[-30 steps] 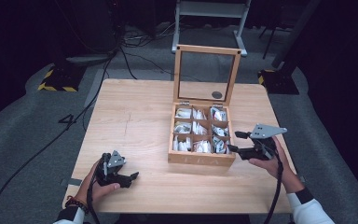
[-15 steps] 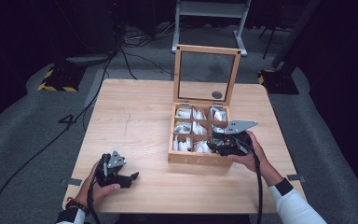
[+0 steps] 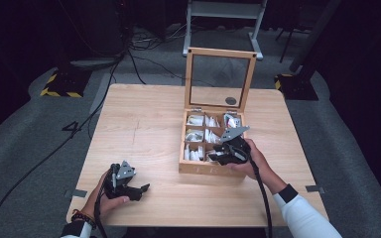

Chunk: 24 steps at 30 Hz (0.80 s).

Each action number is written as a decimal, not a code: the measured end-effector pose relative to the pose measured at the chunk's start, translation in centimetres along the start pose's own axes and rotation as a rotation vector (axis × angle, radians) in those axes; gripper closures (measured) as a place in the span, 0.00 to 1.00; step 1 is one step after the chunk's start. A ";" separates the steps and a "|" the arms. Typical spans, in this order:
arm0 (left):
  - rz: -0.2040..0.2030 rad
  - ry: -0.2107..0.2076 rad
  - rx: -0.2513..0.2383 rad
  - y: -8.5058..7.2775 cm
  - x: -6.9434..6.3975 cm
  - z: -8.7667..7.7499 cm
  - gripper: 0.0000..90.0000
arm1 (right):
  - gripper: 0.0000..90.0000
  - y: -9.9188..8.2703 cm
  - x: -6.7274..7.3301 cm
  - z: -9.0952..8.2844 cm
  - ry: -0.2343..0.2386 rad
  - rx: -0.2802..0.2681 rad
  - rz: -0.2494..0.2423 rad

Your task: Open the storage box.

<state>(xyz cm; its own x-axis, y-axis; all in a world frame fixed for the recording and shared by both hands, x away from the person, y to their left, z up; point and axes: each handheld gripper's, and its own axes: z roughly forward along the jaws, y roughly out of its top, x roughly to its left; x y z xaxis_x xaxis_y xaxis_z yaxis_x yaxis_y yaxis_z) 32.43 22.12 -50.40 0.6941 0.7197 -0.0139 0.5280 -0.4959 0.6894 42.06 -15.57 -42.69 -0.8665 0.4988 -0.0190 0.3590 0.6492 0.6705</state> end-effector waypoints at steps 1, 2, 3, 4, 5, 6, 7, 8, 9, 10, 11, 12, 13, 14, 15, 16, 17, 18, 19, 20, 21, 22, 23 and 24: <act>0.000 -0.002 -0.001 0.0 -0.1 0.0 0.18 | 0.66 0.1 -0.1 0.2 -0.001 0.011 0.005; -0.001 -0.001 -0.003 0.0 -0.1 0.0 0.18 | 0.66 0.1 -0.1 0.5 0.002 0.028 0.012; -0.003 -0.002 -0.004 0.0 -0.1 0.1 0.18 | 0.66 0.2 -0.1 0.7 0.001 0.041 0.015; 0.001 -0.003 0.000 0.0 -0.1 0.0 0.18 | 0.66 0.3 -0.1 1.0 -0.005 0.057 0.013; 0.003 -0.004 -0.004 0.0 -0.1 0.1 0.18 | 0.66 0.3 -0.1 1.2 -0.008 0.067 0.015; 0.010 -0.007 -0.003 0.0 -0.1 0.0 0.18 | 0.66 0.4 -0.2 1.4 -0.004 0.084 0.019; 0.012 -0.010 -0.003 0.0 -0.2 0.1 0.18 | 0.66 0.4 -0.2 1.6 -0.003 0.098 0.024; 0.020 -0.009 -0.002 0.1 -0.1 0.0 0.18 | 0.66 0.5 -0.3 1.8 -0.001 0.106 0.030; 0.012 -0.015 -0.001 0.0 -0.2 0.1 0.18 | 0.66 0.6 -0.3 1.8 0.002 0.113 0.036; 0.013 -0.016 -0.001 0.0 -0.2 0.1 0.18 | 0.65 0.7 -0.3 1.9 0.006 0.124 0.040; 0.017 -0.015 0.000 0.1 -0.2 0.1 0.18 | 0.64 0.7 -0.3 2.1 0.012 0.137 0.048; 0.019 -0.016 0.000 0.1 -0.2 0.1 0.18 | 0.64 0.8 -0.3 2.3 0.020 0.154 0.055; 0.023 -0.017 0.001 0.1 -0.2 0.1 0.18 | 0.64 0.9 -0.3 2.4 0.026 0.169 0.062; 0.023 -0.018 0.000 0.1 -0.2 0.1 0.18 | 0.65 1.0 -0.4 2.5 0.033 0.178 0.069; 0.023 -0.019 -0.001 0.1 -0.3 0.1 0.18 | 0.67 1.1 -0.4 2.7 0.042 0.189 0.077; 0.024 -0.019 0.001 0.1 -0.3 0.1 0.18 | 0.70 1.2 -0.4 2.8 0.050 0.195 0.081; 0.023 -0.020 0.001 0.1 -0.3 0.1 0.18 | 0.73 1.2 -0.5 2.9 0.059 0.196 0.080; 0.024 -0.020 0.000 0.1 -0.3 0.1 0.18 | 0.79 1.3 -0.4 3.0 0.061 0.199 0.076; 0.023 -0.019 -0.001 0.1 -0.3 0.1 0.18 | 0.81 1.4 -0.3 3.0 0.065 0.202 0.073; 0.023 -0.020 -0.001 0.1 -0.3 0.1 0.18 | 0.84 1.4 -0.2 3.1 0.065 0.206 0.061; 0.022 -0.022 -0.001 0.1 -0.3 0.1 0.18 | 0.87 1.5 -0.1 3.1 0.065 0.205 0.052; 0.023 -0.022 -0.001 0.1 -0.3 0.1 0.18 | 0.89 1.5 0.0 3.1 0.063 0.203 0.045; 0.023 -0.023 -0.001 0.1 -0.3 0.1 0.18 | 0.91 1.5 0.1 3.1 0.062 0.199 0.042; 0.023 -0.023 -0.001 0.1 -0.3 0.1 0.18 | 0.93 1.5 0.1 3.0 0.061 0.194 0.039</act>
<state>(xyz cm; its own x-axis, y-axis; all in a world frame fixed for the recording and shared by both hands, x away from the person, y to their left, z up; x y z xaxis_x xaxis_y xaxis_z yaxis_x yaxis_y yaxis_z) 32.31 21.79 -50.41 0.7172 0.6967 -0.0149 0.5113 -0.5115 0.6907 43.58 -12.83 -43.96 -0.8678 0.4940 0.0531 0.4478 0.7313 0.5145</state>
